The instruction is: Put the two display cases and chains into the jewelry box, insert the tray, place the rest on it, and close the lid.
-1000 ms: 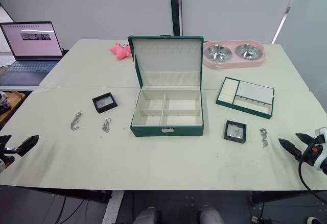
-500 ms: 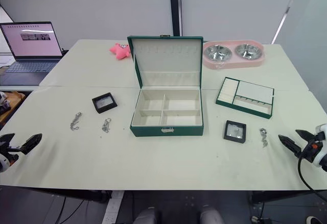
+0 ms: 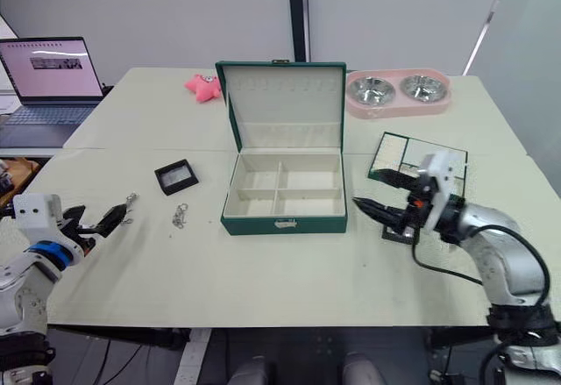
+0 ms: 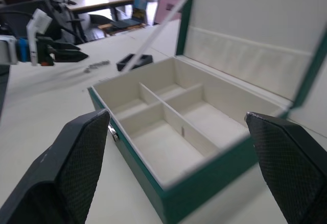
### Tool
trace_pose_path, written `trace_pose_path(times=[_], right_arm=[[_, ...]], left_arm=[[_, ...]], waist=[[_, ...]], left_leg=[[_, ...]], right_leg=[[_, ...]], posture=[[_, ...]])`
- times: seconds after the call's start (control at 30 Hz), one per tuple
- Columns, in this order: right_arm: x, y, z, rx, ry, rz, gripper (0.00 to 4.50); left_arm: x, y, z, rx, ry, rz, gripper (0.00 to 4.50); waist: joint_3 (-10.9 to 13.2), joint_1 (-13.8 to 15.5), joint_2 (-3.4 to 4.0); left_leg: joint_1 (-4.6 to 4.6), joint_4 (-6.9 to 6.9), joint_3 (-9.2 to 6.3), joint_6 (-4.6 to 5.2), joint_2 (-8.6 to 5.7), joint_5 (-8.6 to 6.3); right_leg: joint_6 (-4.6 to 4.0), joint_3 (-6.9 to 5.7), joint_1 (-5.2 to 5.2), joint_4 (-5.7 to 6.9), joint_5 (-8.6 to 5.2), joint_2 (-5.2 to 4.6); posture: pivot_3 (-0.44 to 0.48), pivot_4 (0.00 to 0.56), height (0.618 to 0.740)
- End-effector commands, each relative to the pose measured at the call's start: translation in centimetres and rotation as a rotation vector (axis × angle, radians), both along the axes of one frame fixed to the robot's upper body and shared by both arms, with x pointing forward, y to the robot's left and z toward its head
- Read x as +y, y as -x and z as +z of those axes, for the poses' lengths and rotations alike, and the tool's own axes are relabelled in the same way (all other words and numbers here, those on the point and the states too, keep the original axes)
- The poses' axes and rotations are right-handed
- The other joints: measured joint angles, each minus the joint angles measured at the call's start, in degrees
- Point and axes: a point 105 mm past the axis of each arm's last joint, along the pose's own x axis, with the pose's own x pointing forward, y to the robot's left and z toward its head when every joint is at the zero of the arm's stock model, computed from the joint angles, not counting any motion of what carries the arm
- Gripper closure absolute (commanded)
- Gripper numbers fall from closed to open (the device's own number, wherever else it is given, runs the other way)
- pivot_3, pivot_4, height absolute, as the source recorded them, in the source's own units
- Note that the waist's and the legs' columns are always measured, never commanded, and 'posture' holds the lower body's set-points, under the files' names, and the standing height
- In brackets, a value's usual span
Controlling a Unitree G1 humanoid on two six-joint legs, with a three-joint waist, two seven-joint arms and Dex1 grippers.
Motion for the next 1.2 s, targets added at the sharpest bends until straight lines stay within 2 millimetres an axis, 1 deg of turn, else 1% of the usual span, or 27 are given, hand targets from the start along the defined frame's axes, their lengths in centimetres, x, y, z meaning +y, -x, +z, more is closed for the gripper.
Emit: trace_pose_path(times=[0.03, 0.1, 0.2, 0.37, 0.47, 0.6, 0.73, 0.87, 0.97, 1.2], right_arm=[[3.1, 0.3, 1.0, -0.062, 0.029, 0.087, 0.02], [4.6, 0.1, 0.7, -0.068, 0.045, 0.123, 0.02], [6.0, -0.2, -0.3, -0.072, 0.086, 0.152, 0.02], [6.6, -0.9, -0.8, -0.085, 0.110, 0.153, 0.02], [7.0, -1.1, -0.4, -0.094, 0.095, 0.147, 0.02], [7.2, -1.2, 0.0, -0.102, 0.078, 0.133, 0.02], [7.0, -1.2, 0.3, -0.107, 0.075, 0.120, 0.02], [6.6, -1.2, 0.0, -0.099, 0.096, 0.114, 0.02], [6.3, -1.1, -0.4, -0.094, 0.112, 0.110, 0.02], [6.3, -0.9, -0.6, -0.086, 0.117, 0.112, 0.02]], left_arm=[[-0.3, -0.9, 1.1, -0.028, -0.044, 0.011, 0.00], [-0.3, -1.3, 0.9, -0.019, -0.052, 0.015, 0.00], [0.1, -1.8, 0.3, 0.005, -0.060, 0.044, 0.00], [0.5, -2.5, -0.8, 0.045, -0.065, 0.061, 0.00], [0.6, -2.9, -1.4, 0.061, -0.037, 0.063, 0.00], [0.6, -3.2, -2.2, 0.096, -0.021, 0.057, 0.00], [0.8, -3.3, -2.8, 0.126, -0.013, 0.063, 0.00], [0.8, -3.1, -3.6, 0.164, -0.014, 0.060, 0.00], [0.6, -3.0, -4.2, 0.184, 0.016, 0.051, 0.00], [0.4, -2.4, -5.2, 0.218, 0.002, 0.038, 0.00]], waist=[[0.00, 0.01, -0.01], [-0.01, 0.00, -0.02], [-0.03, -0.02, -0.05], [-0.03, -0.02, -0.06], [-0.03, -0.02, -0.06], [-0.03, -0.03, -0.06], [-0.03, -0.03, -0.06], [-0.03, -0.03, -0.06], [-0.03, -0.05, -0.05], [-0.04, -0.07, -0.05]], left_leg=[[-0.01, 0.00, 0.00, 0.00, 0.00, 0.00], [0.00, 0.00, -0.01, 0.00, -0.01, 0.00], [0.00, 0.00, -0.04, 0.00, -0.01, 0.00], [-0.02, 0.01, -0.04, 0.00, -0.02, 0.00], [-0.01, 0.02, -0.06, -0.01, -0.01, 0.01], [-0.01, 0.02, -0.06, -0.01, -0.01, 0.01], [0.00, 0.03, -0.07, -0.01, -0.02, 0.01], [0.01, 0.04, -0.08, -0.01, -0.02, 0.01], [0.03, 0.04, -0.07, -0.01, -0.02, 0.01], [0.05, 0.04, -0.04, -0.01, -0.02, 0.01]], right_leg=[[0.00, -0.01, -0.01, 0.00, 0.00, 0.00], [0.00, -0.03, -0.01, -0.01, 0.00, -0.01], [0.00, -0.07, -0.02, -0.01, 0.00, -0.01], [0.00, -0.07, -0.06, 0.03, 0.00, -0.03], [0.00, -0.11, -0.07, 0.08, 0.00, -0.02], [0.00, -0.11, -0.10, 0.16, 0.00, -0.02], [0.00, -0.12, -0.11, 0.22, 0.00, -0.02], [0.00, -0.12, -0.11, 0.24, 0.00, -0.02], [0.00, -0.12, -0.11, 0.27, 0.00, -0.02], [0.00, -0.08, -0.10, 0.28, 0.00, -0.03]], posture=[[0.000, 0.150, 0.740], [0.000, 0.150, 0.740], [0.000, 0.150, 0.740], [0.000, 0.150, 0.740], [0.000, 0.150, 0.740], [0.000, 0.150, 0.740], [0.000, 0.150, 0.740], [0.000, 0.150, 0.740], [0.000, 0.150, 0.740], [0.000, 0.150, 0.740]])
